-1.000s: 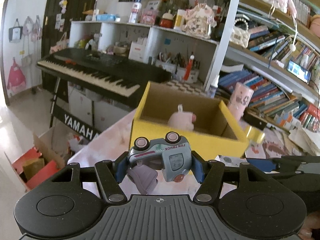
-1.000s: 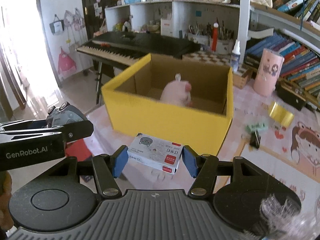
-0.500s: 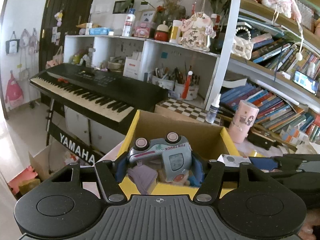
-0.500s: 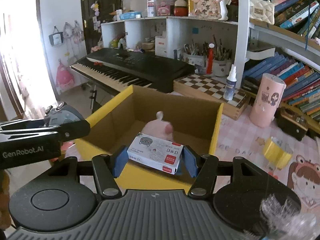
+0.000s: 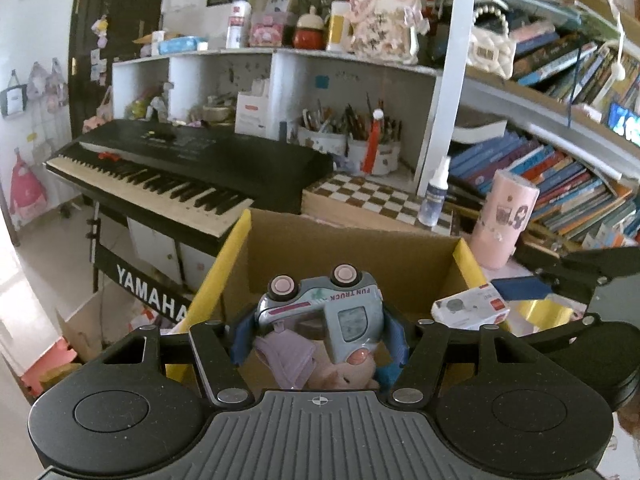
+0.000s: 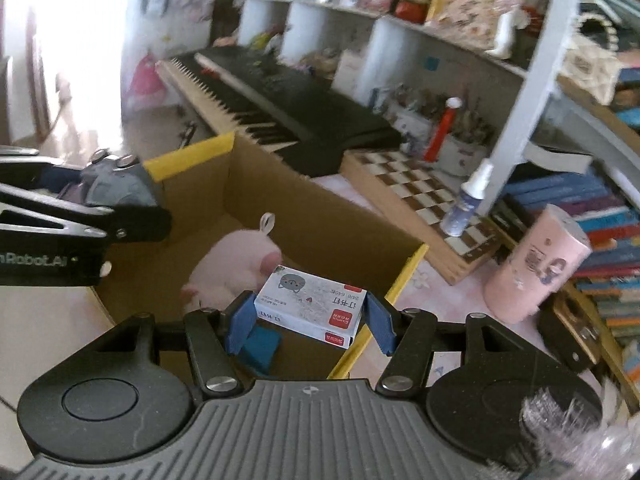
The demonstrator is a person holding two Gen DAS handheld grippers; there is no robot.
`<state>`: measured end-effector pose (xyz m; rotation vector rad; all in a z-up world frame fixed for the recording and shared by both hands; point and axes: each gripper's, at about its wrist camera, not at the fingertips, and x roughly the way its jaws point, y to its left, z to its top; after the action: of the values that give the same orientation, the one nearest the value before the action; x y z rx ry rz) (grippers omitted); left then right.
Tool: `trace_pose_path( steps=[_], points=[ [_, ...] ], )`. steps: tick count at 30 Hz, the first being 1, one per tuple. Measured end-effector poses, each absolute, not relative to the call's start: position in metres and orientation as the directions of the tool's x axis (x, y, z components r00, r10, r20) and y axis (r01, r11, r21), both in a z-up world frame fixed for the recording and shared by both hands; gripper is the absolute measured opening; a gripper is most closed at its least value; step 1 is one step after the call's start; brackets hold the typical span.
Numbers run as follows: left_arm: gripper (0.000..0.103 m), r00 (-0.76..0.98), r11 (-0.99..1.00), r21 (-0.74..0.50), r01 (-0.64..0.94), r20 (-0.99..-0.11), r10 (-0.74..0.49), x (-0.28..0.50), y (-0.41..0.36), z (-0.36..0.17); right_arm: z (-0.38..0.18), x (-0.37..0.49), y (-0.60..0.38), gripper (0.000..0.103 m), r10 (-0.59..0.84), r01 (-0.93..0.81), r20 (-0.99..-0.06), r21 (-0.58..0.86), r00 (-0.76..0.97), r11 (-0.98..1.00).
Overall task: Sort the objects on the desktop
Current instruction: 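Lower both grippers into the yellow box and open them to release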
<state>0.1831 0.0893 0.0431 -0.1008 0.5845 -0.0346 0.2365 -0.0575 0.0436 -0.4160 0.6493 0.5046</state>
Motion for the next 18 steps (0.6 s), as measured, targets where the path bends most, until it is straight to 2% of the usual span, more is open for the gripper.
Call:
trace_pose_path(
  steps=[9, 18],
  points=[
    [0.063, 0.785, 0.999, -0.051, 0.011, -0.619, -0.041, 0.207, 0.074, 0.022, 0.025, 0.273, -0.052, 0.057, 0.308, -0.697, -0.717, -0.335, 0.625, 0.635],
    [0.063, 0.737, 1.0, 0.005, 0.029, -0.676, -0.018, 0.216, 0.062, 0.006, 0.007, 0.299, -0.042, 0.057, 0.298, -0.79, -0.779, -0.373, 0.551, 0.486]
  ],
)
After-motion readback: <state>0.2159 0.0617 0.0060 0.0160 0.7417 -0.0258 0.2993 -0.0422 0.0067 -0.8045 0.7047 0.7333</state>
